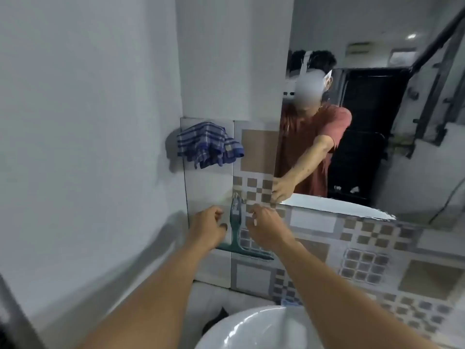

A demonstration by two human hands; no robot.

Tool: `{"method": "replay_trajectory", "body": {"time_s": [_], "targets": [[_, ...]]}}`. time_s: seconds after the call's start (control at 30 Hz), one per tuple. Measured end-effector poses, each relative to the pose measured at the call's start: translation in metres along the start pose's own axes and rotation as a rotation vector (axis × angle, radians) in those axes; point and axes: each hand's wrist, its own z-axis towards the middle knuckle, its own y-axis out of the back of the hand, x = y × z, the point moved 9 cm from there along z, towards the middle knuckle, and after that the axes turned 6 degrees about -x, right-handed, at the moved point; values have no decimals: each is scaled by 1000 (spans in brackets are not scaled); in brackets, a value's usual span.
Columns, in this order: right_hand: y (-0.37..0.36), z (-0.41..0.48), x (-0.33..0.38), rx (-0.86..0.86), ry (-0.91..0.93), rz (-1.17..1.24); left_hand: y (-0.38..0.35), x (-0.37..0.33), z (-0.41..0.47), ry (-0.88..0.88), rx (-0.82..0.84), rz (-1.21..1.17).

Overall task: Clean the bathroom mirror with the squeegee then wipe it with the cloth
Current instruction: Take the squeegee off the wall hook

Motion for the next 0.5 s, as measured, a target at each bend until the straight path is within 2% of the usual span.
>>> {"method": "replay_trajectory", "body": {"time_s": [0.2, 0.5], "targets": [[-32, 14, -4, -139, -99, 140, -26, 12, 14, 107, -92, -213], [-44, 11, -18, -331, -161, 344, -34, 22, 14, 98, -191, -314]]}}
